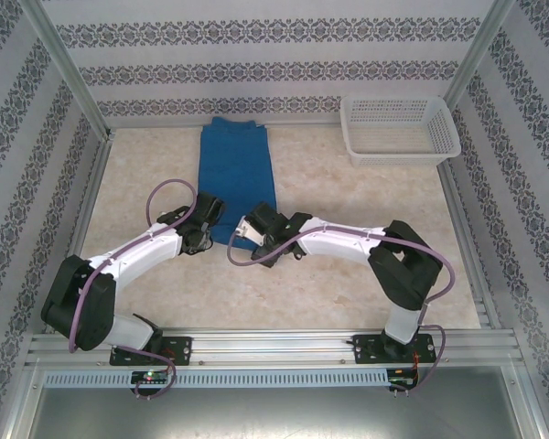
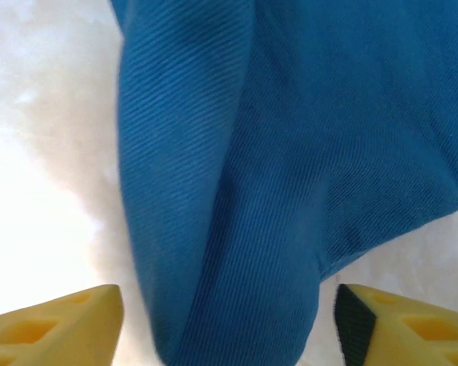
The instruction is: Roll up the long pants
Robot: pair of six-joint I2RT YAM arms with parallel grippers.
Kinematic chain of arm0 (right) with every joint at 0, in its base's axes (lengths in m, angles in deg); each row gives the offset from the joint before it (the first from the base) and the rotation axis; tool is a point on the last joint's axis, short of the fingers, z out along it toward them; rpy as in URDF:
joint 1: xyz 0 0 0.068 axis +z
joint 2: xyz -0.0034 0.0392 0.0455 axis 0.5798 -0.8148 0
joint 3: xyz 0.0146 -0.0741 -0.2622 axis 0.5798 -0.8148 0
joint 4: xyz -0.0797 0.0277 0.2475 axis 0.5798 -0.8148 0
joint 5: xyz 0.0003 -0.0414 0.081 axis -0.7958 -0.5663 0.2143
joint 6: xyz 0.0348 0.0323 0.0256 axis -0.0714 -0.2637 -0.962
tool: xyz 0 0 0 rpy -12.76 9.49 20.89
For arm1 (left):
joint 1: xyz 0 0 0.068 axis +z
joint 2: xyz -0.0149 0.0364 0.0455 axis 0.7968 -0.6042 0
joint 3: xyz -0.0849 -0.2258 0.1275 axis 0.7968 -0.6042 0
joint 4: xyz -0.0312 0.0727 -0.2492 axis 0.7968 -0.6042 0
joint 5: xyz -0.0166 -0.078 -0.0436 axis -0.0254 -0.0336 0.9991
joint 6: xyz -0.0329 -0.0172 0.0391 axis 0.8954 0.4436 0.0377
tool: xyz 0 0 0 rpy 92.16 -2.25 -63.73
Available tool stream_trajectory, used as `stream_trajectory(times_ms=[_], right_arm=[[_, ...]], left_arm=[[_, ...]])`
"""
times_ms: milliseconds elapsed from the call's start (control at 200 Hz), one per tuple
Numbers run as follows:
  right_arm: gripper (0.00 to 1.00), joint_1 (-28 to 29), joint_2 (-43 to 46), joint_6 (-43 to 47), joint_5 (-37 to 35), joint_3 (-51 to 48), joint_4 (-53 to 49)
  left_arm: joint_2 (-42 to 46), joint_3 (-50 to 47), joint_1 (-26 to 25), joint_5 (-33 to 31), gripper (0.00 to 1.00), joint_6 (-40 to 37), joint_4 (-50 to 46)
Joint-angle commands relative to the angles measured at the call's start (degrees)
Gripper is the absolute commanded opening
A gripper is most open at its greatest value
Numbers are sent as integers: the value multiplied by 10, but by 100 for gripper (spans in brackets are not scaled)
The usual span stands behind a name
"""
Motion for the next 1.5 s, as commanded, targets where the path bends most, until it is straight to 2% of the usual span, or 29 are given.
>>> stream_trajectory(times_ms=[0,100,165,195,205,350,495,669,829,984,1174,1279,1354,1449,1494], right_arm=[[65,-10,-33,38,-13,30,25],[53,-10,-51,38,7,42,18],[15,-10,-57,32,22,46,13],[1,-10,-58,28,27,47,12],[0,-10,-58,28,28,47,11],[0,-19,-45,-7,82,68,-36],[0,-46,-26,-50,184,107,-103],[0,-76,-52,-68,291,195,-209],[0,-106,-103,-76,359,261,-256],[0,-137,-199,-61,425,360,-340],[0,-182,-275,-43,485,447,-408],[0,-194,-306,-22,483,492,-453],[0,-200,-310,-23,463,489,-445],[0,-202,-309,-39,405,471,-412],[6,-202,-304,-48,378,458,-390]], left_arm=[[16,-12,7,-20,10,-6,-35],[21,-13,8,-22,10,-7,-40],[25,-15,9,-26,10,-6,-43],[26,-17,11,-27,10,-6,-43],[27,-17,11,-26,10,-6,-43],[31,-19,21,-29,10,-11,-50],[32,-20,35,-30,11,-21,-49],[20,-11,64,-27,12,-40,-47],[-1,7,93,-25,12,-60,-49],[-32,34,122,-29,13,-89,-49],[-98,117,166,-31,12,-152,-60],[-142,159,178,-21,12,-176,-65],[-167,179,181,-13,12,-183,-62],[-191,191,181,-7,12,-185,-57],[-201,193,181,-5,12,-185,-53]])
